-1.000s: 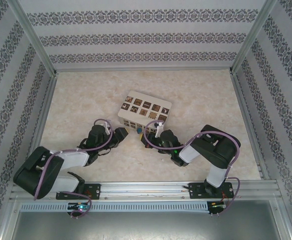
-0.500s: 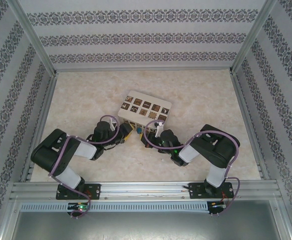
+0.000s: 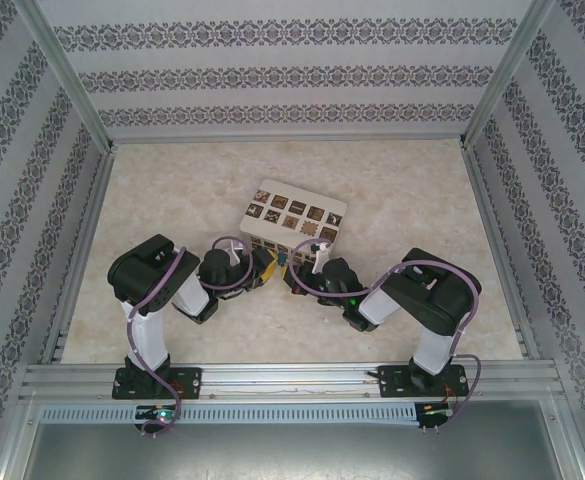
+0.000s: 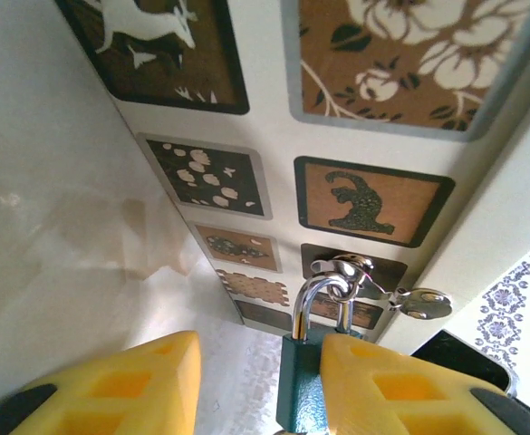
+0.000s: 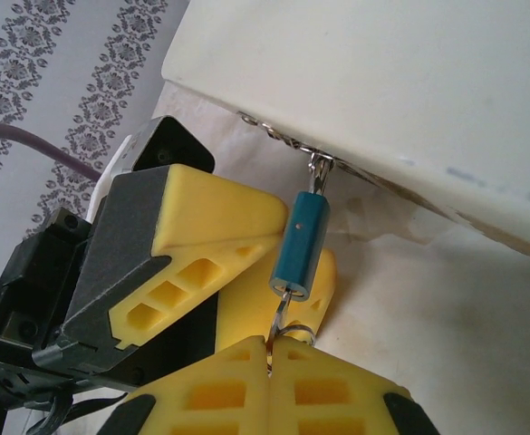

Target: Unlock a padlock with a key

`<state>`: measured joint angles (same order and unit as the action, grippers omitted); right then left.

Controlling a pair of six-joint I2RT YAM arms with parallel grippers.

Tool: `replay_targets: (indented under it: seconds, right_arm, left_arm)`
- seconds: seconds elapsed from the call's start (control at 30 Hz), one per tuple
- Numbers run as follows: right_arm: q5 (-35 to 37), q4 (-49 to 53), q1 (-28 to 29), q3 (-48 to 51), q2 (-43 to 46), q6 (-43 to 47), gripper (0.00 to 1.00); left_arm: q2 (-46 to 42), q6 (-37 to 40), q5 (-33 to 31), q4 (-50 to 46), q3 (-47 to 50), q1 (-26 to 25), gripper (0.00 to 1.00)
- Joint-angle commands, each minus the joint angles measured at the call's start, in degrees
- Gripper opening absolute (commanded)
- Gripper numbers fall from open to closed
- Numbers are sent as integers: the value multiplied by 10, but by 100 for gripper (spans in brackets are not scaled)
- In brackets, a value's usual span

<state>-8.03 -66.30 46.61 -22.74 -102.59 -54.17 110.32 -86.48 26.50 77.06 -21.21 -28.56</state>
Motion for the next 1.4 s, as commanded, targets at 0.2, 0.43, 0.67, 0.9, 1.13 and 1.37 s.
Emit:
replay_targets:
  seconds: [0.2, 0.43, 0.67, 0.9, 1.13, 1.37]
  right_arm:
    - [-11, -35, 1, -6, 2, -8, 0]
    - [-12, -35, 0, -7, 5, -9, 0]
    - [-5, -38, -1, 0, 14, -11, 0]
    - [12, -36, -3, 21, 38, -7, 12]
    - [45, -19, -4, 66, 86, 14, 25]
    - [68, 152, 0, 81, 242, 152, 32]
  left_arm:
    - [0, -24, -3, 46, -19, -13, 43]
    - [6, -30, 1, 38, -38, -18, 36]
    - [2, -25, 0, 22, -44, -20, 25]
    - [-33, -1, -1, -30, -49, -20, 9]
    - [-71, 14, -4, -85, -60, -25, 6]
    - [-108, 21, -14, -148, -73, -43, 6]
